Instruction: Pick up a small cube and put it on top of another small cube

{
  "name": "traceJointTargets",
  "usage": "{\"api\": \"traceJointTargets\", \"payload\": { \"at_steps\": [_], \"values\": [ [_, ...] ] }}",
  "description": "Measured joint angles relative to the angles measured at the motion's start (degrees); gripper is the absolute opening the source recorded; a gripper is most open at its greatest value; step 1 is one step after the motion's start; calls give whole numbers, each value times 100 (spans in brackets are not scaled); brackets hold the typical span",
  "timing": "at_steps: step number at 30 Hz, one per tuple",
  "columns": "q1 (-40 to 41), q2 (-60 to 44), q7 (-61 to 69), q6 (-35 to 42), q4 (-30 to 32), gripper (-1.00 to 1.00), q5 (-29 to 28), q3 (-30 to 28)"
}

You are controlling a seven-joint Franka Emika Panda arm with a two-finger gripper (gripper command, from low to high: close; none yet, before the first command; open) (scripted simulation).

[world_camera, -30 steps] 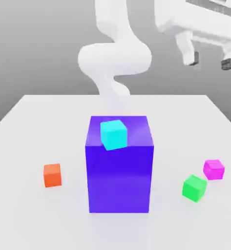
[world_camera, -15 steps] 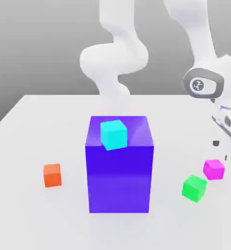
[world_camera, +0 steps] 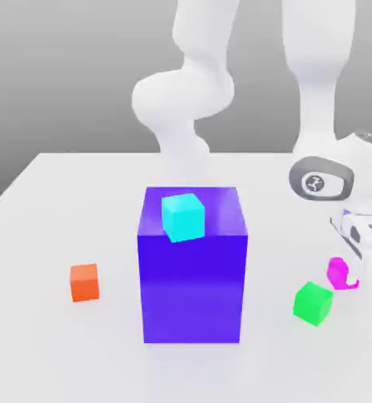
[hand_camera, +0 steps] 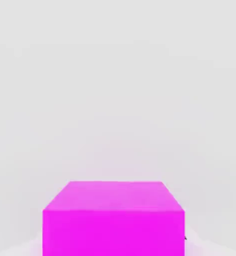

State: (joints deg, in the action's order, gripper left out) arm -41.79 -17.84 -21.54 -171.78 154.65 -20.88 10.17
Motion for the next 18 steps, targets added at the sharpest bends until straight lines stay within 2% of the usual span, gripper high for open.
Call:
{"api": "traceJointTargets", "payload": {
  "at_steps": [7, 13, 15, 18],
  "values": [
    [674, 1087, 961, 802, 265, -100, 1270, 964],
    [1639, 2166, 1031, 1720, 383, -100, 2202, 361],
    [1722, 2009, 934, 1561, 379, -100, 2174, 310],
    [1733, 1461, 662, 1052, 352, -100, 1827, 222]
  ]
}}
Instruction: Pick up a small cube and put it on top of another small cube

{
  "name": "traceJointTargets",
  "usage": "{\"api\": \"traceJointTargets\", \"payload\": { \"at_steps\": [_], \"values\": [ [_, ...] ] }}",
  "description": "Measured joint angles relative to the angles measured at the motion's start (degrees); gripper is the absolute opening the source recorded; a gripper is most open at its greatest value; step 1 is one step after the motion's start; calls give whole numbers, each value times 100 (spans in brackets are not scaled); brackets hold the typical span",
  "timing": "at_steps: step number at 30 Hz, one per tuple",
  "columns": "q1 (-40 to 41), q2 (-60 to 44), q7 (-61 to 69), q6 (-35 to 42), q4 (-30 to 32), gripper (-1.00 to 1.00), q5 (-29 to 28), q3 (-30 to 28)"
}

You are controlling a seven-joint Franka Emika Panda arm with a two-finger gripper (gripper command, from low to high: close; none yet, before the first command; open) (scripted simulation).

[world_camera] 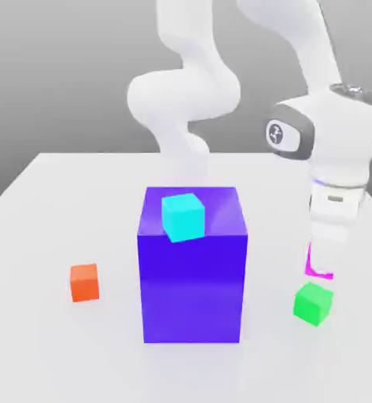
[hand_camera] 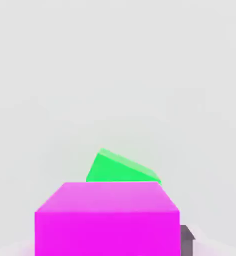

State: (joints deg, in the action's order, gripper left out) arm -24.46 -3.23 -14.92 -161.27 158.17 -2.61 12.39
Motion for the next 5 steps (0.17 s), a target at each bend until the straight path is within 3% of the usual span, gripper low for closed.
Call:
{"api": "traceJointTargets", "payload": {
  "at_steps": [1, 2, 5],
  "values": [
    [-26, -204, -107, -186, -11, -100, -151, -53],
    [-66, -355, -190, -325, -19, 100, -263, -111],
    [-66, -355, -190, -325, -19, 100, -263, -111]
  ]
}}
